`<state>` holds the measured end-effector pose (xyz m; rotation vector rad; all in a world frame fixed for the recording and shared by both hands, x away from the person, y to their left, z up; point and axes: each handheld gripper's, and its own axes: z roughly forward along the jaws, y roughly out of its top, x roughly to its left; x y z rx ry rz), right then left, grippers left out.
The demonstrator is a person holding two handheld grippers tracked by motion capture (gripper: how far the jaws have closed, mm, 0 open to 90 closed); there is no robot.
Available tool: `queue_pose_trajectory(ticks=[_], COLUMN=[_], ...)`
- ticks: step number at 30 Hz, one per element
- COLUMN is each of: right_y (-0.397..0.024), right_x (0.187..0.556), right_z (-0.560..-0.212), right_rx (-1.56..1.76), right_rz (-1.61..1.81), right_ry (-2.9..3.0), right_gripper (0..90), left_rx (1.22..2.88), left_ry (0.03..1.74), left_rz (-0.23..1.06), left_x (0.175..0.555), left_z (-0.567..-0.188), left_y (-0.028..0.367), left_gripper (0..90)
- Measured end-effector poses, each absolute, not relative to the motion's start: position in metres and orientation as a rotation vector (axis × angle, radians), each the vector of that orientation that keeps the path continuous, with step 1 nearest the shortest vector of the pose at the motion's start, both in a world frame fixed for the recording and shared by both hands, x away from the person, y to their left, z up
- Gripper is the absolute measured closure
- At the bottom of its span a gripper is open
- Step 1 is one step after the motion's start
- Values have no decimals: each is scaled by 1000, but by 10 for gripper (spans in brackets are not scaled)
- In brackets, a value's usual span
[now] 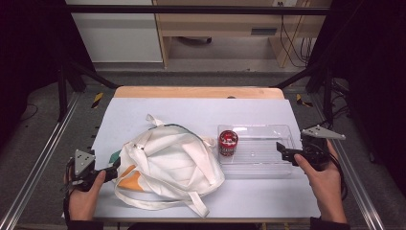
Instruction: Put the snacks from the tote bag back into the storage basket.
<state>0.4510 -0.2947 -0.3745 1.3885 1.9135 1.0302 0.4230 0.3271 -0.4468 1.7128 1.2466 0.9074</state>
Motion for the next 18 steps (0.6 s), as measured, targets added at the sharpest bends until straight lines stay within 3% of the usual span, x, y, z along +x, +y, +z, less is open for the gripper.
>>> queue_pose_trajectory(ticks=[18], right_y=[-307], right_x=[456], right_z=[-396], right_rx=[1469], right_rz=[1015], right_ry=[1900], right_gripper=[85], left_rx=[1712], left_ry=[1243], left_rz=[906], left_x=[423], left_z=[-447], left_y=[327], left_gripper=[48])
